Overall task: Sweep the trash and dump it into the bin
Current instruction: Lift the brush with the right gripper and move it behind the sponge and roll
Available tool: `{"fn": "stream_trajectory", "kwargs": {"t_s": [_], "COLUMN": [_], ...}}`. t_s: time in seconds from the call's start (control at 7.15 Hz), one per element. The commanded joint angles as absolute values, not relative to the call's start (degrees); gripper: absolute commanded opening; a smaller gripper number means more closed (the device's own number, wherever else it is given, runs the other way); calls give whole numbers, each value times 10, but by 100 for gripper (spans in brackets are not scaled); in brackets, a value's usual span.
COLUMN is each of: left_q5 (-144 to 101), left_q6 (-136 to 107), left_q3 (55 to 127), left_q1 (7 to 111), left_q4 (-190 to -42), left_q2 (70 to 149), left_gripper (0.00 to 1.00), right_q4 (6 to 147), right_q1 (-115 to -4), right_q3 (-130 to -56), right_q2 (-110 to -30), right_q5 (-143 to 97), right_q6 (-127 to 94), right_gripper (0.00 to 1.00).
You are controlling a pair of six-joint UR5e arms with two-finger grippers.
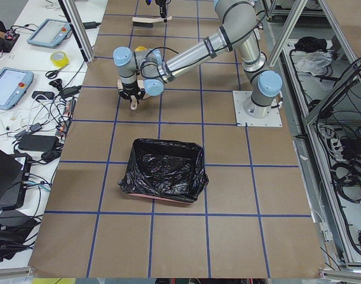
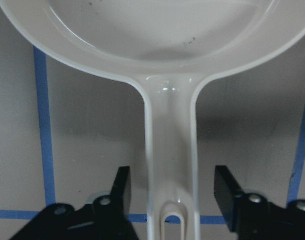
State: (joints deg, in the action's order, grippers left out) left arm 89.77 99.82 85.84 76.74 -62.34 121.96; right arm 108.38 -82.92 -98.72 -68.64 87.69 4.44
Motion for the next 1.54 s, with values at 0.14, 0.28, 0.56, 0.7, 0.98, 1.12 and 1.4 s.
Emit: {"fn": "stream_trajectory", "kwargs": {"t_s": [0.14, 0.28, 0.56, 0.7, 0.98, 1.12, 1.4], "left_q5": [897, 901, 902, 909, 911, 912, 912], "left_q6": [985, 985, 985, 985, 985, 985, 985], "left_q3": [859, 859, 859, 858, 854, 854, 853], "left_q1": [772, 773, 773, 773, 774, 774, 774], "left_q4": [-624, -624, -625, -625, -625, -625, -626], "left_q2": [1220, 1221, 1223, 1223, 1220, 1220, 1217], "left_gripper": [12, 12, 12, 12, 12, 12, 11], "right_q4": [1079, 1081, 1085, 1085, 1104, 1111, 1109], "right_q1": [-923, -946, -982, -991, -1012, -1030, -1069], "right_q3": [-985, -985, -983, -982, -981, -969, -915], "right_q2": [-686, -686, -680, -679, -668, -655, -612], "right_q5": [852, 837, 833, 833, 834, 834, 833], "right_q6": [-84, -124, -162, -163, -169, -188, -248], "right_gripper": [0, 0, 0, 0, 0, 0, 0]}}
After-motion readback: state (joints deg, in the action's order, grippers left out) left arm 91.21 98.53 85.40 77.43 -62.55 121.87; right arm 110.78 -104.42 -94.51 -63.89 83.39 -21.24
